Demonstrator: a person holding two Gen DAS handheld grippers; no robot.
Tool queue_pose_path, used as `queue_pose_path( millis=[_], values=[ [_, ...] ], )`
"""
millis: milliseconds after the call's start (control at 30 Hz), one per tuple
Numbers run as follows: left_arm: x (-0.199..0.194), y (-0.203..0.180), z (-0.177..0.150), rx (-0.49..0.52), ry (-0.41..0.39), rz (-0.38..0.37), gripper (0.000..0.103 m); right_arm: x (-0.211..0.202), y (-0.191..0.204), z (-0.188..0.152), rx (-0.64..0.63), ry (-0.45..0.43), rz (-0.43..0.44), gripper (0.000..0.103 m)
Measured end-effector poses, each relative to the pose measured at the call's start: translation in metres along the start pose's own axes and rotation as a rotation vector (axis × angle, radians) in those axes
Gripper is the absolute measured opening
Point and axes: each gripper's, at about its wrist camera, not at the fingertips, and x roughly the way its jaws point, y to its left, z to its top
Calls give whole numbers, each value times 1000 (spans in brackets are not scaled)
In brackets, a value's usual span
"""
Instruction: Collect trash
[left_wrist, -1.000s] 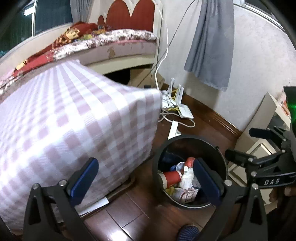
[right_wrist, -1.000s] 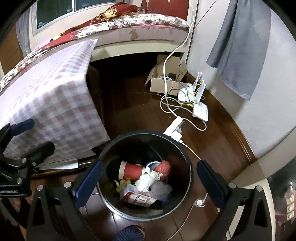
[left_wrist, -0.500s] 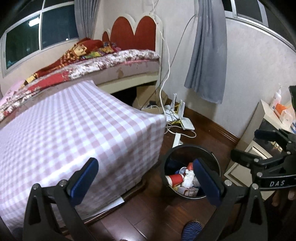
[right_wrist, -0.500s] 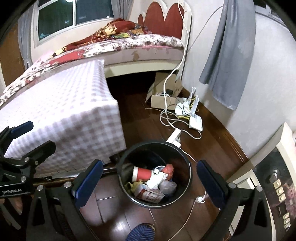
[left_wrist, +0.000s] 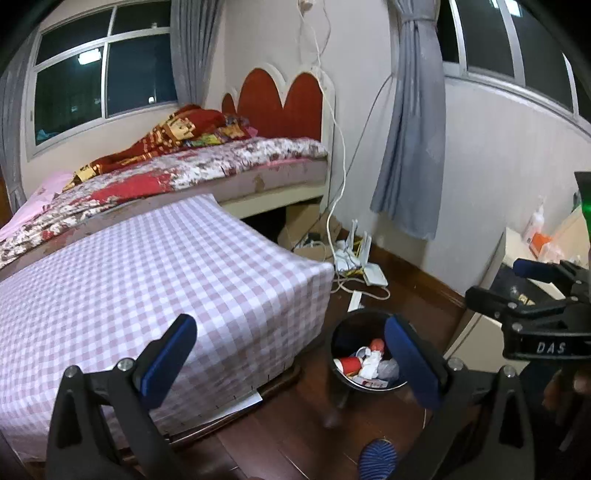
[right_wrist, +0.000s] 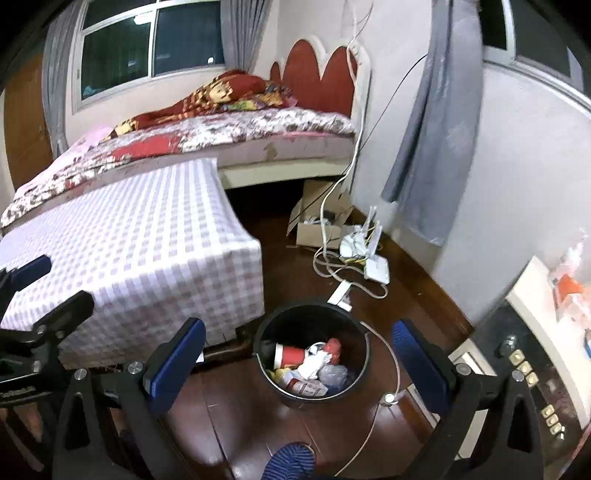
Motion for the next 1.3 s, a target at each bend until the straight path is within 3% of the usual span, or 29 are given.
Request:
queue_pose_path(
  millis=[433, 1300],
  values=[
    [-47, -1, 10, 8, -97, -5, 102, -69, 3, 9, -7, -124, -27, 102],
    [-59, 3, 11, 17, -128, 8, 102, -73, 12, 10, -15, -139, -14, 102]
  ],
)
